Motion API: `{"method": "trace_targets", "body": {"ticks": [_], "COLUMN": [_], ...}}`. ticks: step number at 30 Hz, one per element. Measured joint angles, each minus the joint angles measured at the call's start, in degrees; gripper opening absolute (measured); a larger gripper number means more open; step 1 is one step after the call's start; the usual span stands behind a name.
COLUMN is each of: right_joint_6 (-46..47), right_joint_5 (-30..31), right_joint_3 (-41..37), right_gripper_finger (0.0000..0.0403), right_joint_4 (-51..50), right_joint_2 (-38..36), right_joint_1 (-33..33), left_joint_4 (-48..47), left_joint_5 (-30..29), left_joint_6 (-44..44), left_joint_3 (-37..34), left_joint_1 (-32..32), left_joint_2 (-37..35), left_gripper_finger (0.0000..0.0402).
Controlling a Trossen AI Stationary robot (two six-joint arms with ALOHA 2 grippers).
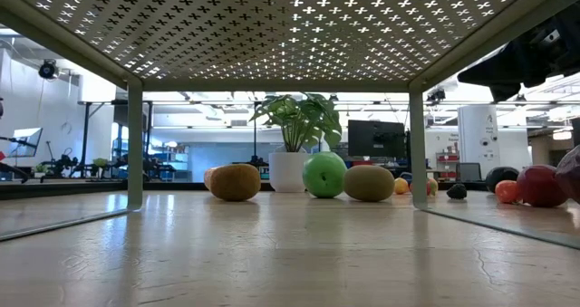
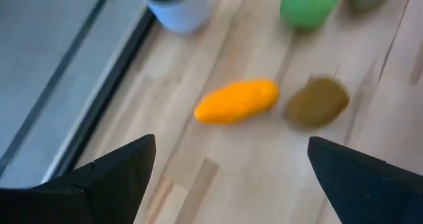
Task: Pick & Place Fruit
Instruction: Put the kiwi into the red strainer
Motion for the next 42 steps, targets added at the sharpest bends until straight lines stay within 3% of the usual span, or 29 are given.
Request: {"method": "trace_targets", "body": {"ticks": [7,17,30,34,42], "right_joint_6": [0.00,0.00,0.00,0.00,0.00], "right_joint_5": [0.00,0.00,0.00,0.00,0.00], "right_joint_3": [0.00,0.00,0.00,0.00,0.00], "right_gripper_finger": [0.0009,0.0009,0.0008,0.0008,0.0009], "right_joint_4": [-0.01,-0.02,0.00,-0.02,-0.02], "right_joint_2": [0.00,0.00,0.00,0.00,0.00], "right_joint_1": [-0.01,0.00,-0.01,0.00,-0.02], "left_joint_4": [1.39,16.01,16.98,19.99,25.94], "left_joint_5": [-0.11,2.43,4.67,9.58,9.90], "left_joint_6": [-0.48,-6.15,-2.83,-2.06,3.37], "left_joint_3": [-7.26,-17.67,-21.03,-22.11,-25.26], "left_joint_1": [0.02,-0.21,-0.47,-0.99,-1.31], "left_joint_2": [-0.03,-0.03,0.02,0.02,0.02], "left_gripper_finger": [0.0399,0.0399,0.0399,0.0399,0.0399]}}
